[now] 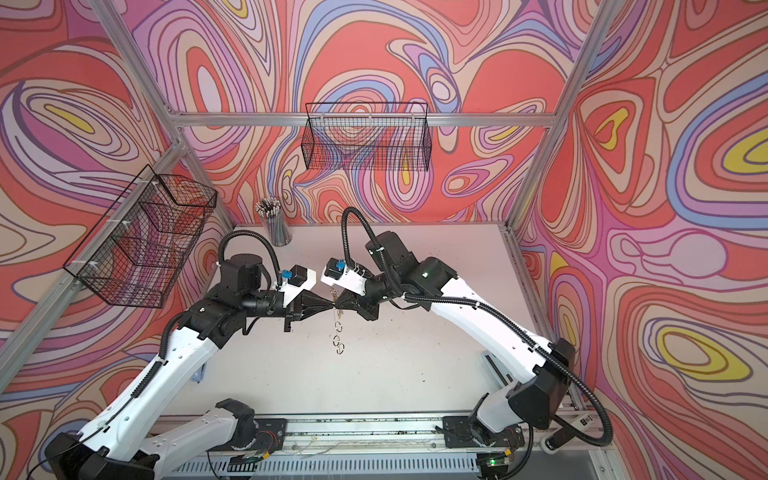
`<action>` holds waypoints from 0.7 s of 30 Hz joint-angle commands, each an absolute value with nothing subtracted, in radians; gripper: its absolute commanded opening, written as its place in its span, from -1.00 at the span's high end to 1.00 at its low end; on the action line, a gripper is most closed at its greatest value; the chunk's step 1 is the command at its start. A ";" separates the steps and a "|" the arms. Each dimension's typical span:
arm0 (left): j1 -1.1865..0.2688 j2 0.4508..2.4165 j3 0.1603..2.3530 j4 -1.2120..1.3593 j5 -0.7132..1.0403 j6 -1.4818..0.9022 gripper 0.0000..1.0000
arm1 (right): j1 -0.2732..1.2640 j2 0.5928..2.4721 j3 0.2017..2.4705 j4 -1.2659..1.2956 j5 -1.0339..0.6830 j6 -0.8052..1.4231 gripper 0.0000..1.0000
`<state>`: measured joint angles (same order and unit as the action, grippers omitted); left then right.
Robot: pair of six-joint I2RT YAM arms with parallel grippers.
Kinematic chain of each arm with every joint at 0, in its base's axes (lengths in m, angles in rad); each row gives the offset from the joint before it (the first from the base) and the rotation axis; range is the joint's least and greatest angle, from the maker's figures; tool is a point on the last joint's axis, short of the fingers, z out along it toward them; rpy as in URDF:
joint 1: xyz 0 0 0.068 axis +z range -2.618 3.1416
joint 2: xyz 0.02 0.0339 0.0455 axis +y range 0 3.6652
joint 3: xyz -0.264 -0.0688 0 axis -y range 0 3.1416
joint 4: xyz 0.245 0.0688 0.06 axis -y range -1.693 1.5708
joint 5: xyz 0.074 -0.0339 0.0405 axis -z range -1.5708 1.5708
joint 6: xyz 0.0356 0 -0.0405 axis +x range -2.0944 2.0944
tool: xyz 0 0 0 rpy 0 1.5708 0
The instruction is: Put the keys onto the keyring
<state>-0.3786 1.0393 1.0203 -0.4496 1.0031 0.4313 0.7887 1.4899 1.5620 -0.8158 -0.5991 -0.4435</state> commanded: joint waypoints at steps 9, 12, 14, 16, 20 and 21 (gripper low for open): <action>-0.391 0.954 0.917 -0.240 0.977 0.364 1.00 | 0.789 1.324 1.411 -0.587 -0.486 -0.374 0.37; -0.393 0.936 0.870 -0.093 0.970 0.279 1.00 | 0.767 1.227 1.283 -0.414 -0.468 -0.281 0.30; -0.392 0.926 0.834 0.025 0.964 0.213 1.00 | 0.733 1.172 1.194 -0.282 -0.500 -0.198 0.25; -0.392 0.919 0.792 0.173 0.948 0.126 1.00 | 0.702 1.129 1.113 -0.170 -0.531 -0.130 0.26; -0.393 0.917 0.755 0.366 0.938 0.026 1.00 | 0.697 1.096 1.010 -0.011 -0.526 -0.073 0.27; -0.392 0.920 0.753 0.406 0.940 0.006 1.00 | 0.696 1.105 1.006 0.001 -0.510 -0.073 0.30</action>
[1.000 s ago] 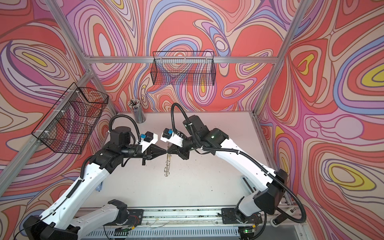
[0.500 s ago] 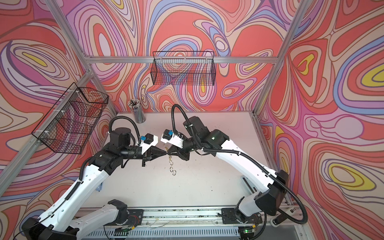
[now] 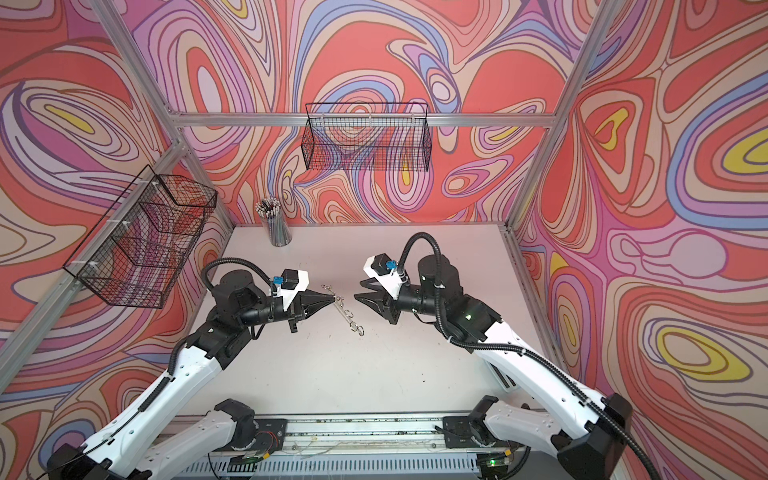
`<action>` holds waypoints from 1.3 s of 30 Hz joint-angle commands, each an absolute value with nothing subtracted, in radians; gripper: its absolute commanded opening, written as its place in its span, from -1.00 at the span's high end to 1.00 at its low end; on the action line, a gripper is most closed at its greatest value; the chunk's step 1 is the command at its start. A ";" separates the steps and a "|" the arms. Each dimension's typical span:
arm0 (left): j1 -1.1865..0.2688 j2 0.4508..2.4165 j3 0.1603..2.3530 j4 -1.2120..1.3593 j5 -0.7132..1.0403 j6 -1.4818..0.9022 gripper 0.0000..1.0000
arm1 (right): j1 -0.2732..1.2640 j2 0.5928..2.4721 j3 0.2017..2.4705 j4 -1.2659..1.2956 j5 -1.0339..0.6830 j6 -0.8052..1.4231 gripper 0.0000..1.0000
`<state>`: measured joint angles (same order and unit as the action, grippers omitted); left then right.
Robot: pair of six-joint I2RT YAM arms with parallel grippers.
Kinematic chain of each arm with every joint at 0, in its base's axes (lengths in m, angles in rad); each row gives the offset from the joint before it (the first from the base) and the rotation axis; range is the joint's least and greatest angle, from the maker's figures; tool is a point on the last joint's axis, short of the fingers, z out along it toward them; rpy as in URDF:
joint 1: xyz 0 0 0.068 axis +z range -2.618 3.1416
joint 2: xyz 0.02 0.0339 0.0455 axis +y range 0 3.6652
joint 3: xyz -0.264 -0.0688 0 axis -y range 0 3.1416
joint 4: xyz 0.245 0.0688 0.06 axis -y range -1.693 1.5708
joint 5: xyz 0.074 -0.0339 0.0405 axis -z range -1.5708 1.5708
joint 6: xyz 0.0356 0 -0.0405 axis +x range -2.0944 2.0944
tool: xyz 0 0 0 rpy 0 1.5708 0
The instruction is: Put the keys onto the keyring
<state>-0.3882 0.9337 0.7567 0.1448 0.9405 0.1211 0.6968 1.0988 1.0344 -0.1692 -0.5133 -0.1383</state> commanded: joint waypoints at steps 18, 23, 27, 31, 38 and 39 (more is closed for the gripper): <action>-0.392 0.974 0.783 0.532 1.025 -0.109 1.00 | 0.696 1.140 1.062 0.036 -0.594 -0.217 0.55; -0.392 0.978 0.786 0.528 1.037 -0.118 1.00 | 0.698 1.153 1.083 0.011 -0.616 -0.235 0.56; -0.392 0.980 0.783 0.531 1.035 -0.121 1.00 | 0.699 1.166 1.099 -0.006 -0.640 -0.242 0.57; -0.391 0.983 0.784 0.531 1.038 -0.123 1.00 | 0.702 1.175 1.106 -0.019 -0.664 -0.257 0.62; -0.392 0.982 0.784 0.530 1.042 -0.124 1.00 | 0.709 1.208 1.136 -0.067 -0.668 -0.280 0.65; -0.392 0.982 0.784 0.531 1.042 -0.126 1.00 | 0.710 1.209 1.137 -0.070 -0.669 -0.283 0.66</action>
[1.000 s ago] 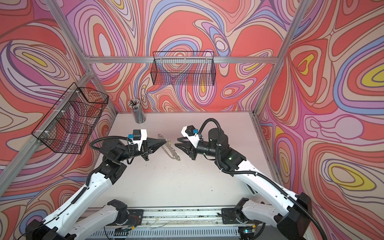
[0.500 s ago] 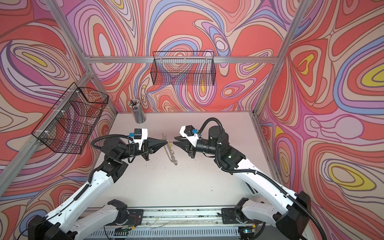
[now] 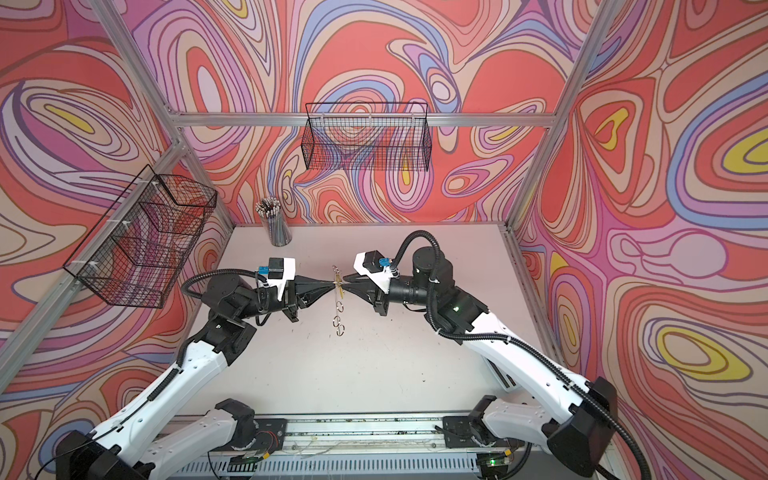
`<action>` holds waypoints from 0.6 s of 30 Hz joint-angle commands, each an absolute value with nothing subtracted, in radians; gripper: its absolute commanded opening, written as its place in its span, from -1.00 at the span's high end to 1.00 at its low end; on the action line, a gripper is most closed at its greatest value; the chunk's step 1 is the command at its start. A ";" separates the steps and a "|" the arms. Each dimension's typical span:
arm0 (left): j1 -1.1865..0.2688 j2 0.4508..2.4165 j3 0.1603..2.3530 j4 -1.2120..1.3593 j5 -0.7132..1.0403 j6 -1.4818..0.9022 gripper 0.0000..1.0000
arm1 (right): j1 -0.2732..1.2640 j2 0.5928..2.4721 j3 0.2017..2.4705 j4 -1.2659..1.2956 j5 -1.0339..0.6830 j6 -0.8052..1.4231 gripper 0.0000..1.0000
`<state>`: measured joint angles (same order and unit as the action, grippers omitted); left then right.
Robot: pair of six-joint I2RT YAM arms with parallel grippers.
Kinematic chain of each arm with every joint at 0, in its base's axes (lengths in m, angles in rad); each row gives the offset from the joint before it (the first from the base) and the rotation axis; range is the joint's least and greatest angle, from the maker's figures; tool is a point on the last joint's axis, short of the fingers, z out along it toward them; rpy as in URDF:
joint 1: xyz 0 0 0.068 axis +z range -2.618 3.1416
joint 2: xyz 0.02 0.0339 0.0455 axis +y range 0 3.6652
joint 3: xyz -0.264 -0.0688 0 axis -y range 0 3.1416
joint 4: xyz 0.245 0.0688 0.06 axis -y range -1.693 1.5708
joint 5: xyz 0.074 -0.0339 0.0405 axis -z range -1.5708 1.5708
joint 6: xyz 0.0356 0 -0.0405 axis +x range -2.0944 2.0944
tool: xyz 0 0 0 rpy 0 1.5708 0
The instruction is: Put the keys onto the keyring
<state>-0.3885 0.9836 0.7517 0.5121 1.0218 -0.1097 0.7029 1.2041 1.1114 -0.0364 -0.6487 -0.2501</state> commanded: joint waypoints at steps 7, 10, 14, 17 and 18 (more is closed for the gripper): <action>-0.392 0.979 0.782 0.528 1.034 -0.126 1.00 | 0.711 1.200 1.130 -0.082 -0.649 -0.296 0.87; -0.391 0.979 0.782 0.530 1.030 -0.129 1.00 | 0.712 1.191 1.123 -0.087 -0.641 -0.303 1.00; -0.392 0.979 0.782 0.532 1.029 -0.132 1.00 | 0.712 1.185 1.118 -0.093 -0.631 -0.305 1.00; -0.392 0.980 0.781 0.546 1.025 -0.139 1.00 | 0.712 1.184 1.118 -0.103 -0.630 -0.311 1.00; -0.391 0.980 0.779 0.556 1.019 -0.149 1.00 | 0.713 1.185 1.118 -0.108 -0.628 -0.316 1.00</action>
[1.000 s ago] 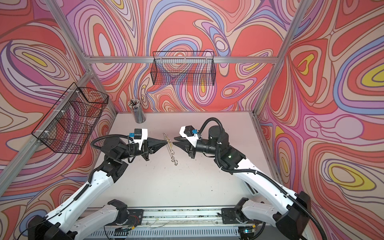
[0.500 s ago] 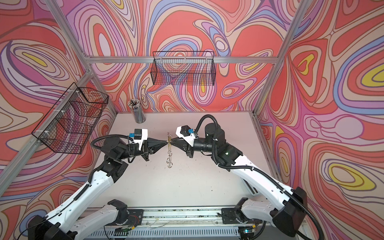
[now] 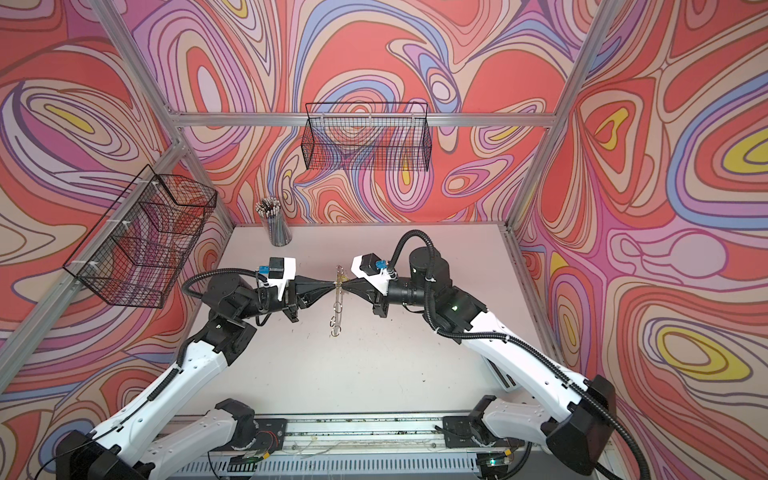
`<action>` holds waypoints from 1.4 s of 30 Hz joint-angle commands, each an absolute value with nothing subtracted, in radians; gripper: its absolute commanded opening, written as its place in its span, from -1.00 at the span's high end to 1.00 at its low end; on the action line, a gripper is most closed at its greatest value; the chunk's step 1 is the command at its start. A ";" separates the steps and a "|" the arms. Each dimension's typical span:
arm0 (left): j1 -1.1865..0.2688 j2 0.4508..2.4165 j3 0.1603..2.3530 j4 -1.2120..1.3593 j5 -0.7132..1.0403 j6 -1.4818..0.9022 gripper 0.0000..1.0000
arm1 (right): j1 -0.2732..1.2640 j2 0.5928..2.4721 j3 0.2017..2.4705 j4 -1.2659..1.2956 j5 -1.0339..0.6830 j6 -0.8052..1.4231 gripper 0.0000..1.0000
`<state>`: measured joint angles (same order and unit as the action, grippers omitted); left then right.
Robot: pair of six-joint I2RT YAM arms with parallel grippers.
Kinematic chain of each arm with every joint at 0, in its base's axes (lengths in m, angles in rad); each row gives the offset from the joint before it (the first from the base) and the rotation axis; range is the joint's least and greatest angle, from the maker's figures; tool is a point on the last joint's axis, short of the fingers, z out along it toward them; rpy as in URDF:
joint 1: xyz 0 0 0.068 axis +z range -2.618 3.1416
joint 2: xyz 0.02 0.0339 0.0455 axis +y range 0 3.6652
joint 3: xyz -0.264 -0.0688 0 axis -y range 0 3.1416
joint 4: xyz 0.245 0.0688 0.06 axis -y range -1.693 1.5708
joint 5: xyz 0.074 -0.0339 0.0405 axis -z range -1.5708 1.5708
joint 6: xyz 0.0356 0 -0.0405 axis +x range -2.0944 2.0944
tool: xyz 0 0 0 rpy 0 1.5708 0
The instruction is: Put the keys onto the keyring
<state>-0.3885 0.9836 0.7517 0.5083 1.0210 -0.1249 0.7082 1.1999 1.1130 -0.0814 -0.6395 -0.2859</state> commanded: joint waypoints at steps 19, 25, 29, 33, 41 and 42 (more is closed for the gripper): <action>-0.392 0.971 0.753 0.625 0.993 -0.186 1.00 | 0.727 1.173 1.082 -0.161 -0.593 -0.339 1.00; -0.391 0.969 0.747 0.628 0.987 -0.188 1.00 | 0.727 1.169 1.068 -0.165 -0.590 -0.333 1.00; -0.392 0.989 0.735 0.695 0.992 -0.239 1.00 | 0.732 1.181 1.071 -0.153 -0.617 -0.315 1.00; -0.393 1.005 0.724 0.749 0.987 -0.278 1.00 | 0.747 1.194 1.071 -0.135 -0.622 -0.307 1.00; -0.395 1.019 0.714 0.803 0.977 -0.317 1.00 | 0.773 1.228 1.088 -0.135 -0.608 -0.311 1.00; -0.395 1.019 0.711 0.809 0.977 -0.319 1.00 | 0.778 1.230 1.088 -0.134 -0.606 -0.313 1.00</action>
